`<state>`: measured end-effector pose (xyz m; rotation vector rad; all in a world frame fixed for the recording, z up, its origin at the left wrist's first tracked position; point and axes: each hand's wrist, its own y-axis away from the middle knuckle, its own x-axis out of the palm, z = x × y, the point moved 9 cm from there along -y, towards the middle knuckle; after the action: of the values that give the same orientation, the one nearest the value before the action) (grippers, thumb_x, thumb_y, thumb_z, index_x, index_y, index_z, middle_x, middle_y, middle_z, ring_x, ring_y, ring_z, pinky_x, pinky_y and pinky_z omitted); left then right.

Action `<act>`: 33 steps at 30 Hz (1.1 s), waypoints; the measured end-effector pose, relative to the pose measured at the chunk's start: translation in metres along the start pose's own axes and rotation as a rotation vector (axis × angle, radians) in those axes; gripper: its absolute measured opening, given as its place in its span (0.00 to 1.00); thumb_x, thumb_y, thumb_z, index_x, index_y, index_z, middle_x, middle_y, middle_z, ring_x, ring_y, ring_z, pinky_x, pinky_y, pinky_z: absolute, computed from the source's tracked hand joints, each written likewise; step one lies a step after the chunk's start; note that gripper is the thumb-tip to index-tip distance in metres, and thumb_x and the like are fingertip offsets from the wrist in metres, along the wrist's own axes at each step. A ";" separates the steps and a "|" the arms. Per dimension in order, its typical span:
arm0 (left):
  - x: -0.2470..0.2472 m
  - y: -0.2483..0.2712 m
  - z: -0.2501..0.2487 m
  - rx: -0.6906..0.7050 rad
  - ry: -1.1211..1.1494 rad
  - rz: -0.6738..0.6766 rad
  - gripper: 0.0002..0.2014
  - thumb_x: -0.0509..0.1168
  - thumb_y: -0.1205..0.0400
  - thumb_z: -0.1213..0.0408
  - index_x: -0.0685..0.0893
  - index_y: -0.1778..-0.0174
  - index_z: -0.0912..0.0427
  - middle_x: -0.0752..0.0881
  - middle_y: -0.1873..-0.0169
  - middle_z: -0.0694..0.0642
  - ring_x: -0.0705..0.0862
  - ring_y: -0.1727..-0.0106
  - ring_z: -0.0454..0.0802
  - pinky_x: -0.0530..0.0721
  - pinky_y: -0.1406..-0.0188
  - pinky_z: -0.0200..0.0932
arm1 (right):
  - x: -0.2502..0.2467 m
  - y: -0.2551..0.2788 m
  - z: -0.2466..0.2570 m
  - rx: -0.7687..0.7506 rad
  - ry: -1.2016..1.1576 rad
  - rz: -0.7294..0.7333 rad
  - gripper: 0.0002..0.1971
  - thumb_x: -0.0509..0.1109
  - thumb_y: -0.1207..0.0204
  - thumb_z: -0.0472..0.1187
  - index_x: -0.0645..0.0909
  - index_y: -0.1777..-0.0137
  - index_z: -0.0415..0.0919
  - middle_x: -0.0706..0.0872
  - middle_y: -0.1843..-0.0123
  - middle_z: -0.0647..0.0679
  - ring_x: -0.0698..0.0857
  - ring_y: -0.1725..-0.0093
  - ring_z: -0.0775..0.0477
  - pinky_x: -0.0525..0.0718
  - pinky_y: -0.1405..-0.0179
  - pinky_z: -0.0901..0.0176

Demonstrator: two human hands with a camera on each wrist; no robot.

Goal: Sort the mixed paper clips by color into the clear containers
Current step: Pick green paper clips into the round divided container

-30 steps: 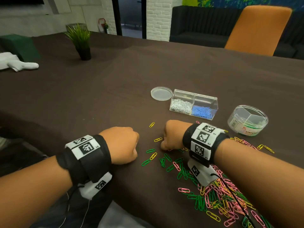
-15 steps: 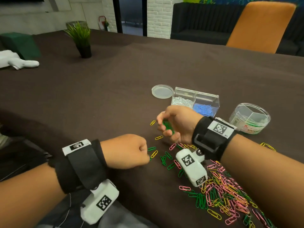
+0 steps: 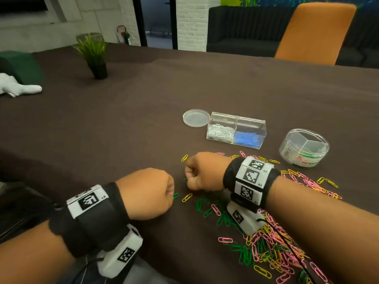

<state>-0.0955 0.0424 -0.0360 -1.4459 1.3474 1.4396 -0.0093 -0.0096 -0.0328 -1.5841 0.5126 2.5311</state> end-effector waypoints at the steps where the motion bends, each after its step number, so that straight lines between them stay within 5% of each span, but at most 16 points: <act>1: -0.004 -0.001 0.001 0.003 0.023 -0.020 0.06 0.63 0.21 0.53 0.83 0.56 0.48 0.84 0.66 0.42 0.81 0.62 0.39 0.77 0.61 0.37 | -0.013 0.007 -0.009 0.017 -0.061 -0.049 0.03 0.72 0.27 0.43 0.80 0.59 0.46 0.84 0.64 0.52 0.78 0.68 0.53 0.80 0.61 0.59; 4: -0.018 -0.008 -0.008 0.036 0.078 -0.070 0.06 0.63 0.21 0.51 0.83 0.58 0.46 0.83 0.69 0.40 0.80 0.65 0.36 0.76 0.64 0.31 | -0.059 0.044 -0.057 0.112 -0.059 -0.160 0.04 0.70 0.26 0.41 0.79 0.61 0.46 0.79 0.69 0.55 0.77 0.68 0.54 0.78 0.64 0.60; 8: -0.039 -0.032 -0.050 0.130 0.088 -0.140 0.06 0.63 0.21 0.49 0.82 0.60 0.43 0.83 0.69 0.35 0.80 0.65 0.34 0.76 0.65 0.32 | -0.118 0.110 -0.152 0.409 0.263 -0.221 0.06 0.67 0.26 0.42 0.75 0.63 0.48 0.77 0.67 0.54 0.78 0.64 0.46 0.72 0.63 0.59; 12: -0.058 -0.065 -0.110 0.239 0.086 -0.184 0.07 0.63 0.20 0.49 0.82 0.60 0.44 0.83 0.68 0.39 0.81 0.64 0.35 0.75 0.64 0.34 | -0.143 0.139 -0.219 0.623 0.333 -0.211 0.02 0.68 0.27 0.41 0.79 0.60 0.49 0.83 0.61 0.51 0.81 0.58 0.43 0.75 0.61 0.59; 18: -0.062 -0.090 -0.176 0.338 0.159 -0.162 0.07 0.63 0.19 0.50 0.81 0.62 0.45 0.82 0.74 0.40 0.81 0.69 0.34 0.74 0.71 0.30 | -0.125 0.134 -0.243 0.547 0.367 -0.052 0.12 0.63 0.23 0.34 0.86 0.49 0.46 0.87 0.52 0.51 0.84 0.51 0.45 0.79 0.56 0.59; 22: -0.061 -0.102 -0.191 0.336 0.160 -0.127 0.07 0.63 0.18 0.53 0.82 0.61 0.46 0.85 0.66 0.41 0.85 0.61 0.39 0.83 0.58 0.39 | -0.129 0.136 -0.245 0.515 0.301 -0.072 0.13 0.67 0.23 0.31 0.88 0.48 0.48 0.87 0.50 0.55 0.85 0.48 0.50 0.85 0.44 0.56; 27: -0.061 -0.128 -0.203 0.318 0.132 -0.086 0.07 0.65 0.19 0.55 0.83 0.63 0.48 0.81 0.73 0.41 0.81 0.68 0.38 0.75 0.67 0.35 | -0.136 0.139 -0.253 0.522 0.259 -0.113 0.09 0.76 0.29 0.36 0.84 0.54 0.52 0.86 0.55 0.56 0.86 0.53 0.49 0.88 0.51 0.52; 30: -0.066 -0.154 -0.217 0.317 0.095 -0.087 0.07 0.65 0.19 0.57 0.86 0.59 0.51 0.84 0.66 0.43 0.82 0.63 0.42 0.76 0.65 0.37 | -0.140 0.143 -0.257 0.569 0.200 -0.123 0.12 0.79 0.32 0.39 0.83 0.51 0.52 0.87 0.56 0.54 0.86 0.62 0.51 0.89 0.57 0.54; 33: -0.073 -0.182 -0.239 0.322 0.069 -0.121 0.07 0.65 0.19 0.56 0.86 0.57 0.54 0.87 0.61 0.48 0.84 0.57 0.50 0.79 0.59 0.39 | -0.143 0.146 -0.259 0.598 0.120 -0.133 0.15 0.82 0.33 0.38 0.83 0.50 0.51 0.89 0.54 0.52 0.89 0.61 0.50 0.90 0.52 0.50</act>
<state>0.1517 -0.1291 0.0366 -1.3481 1.4322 1.0485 0.2362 -0.2230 0.0242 -1.4706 1.0213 1.9304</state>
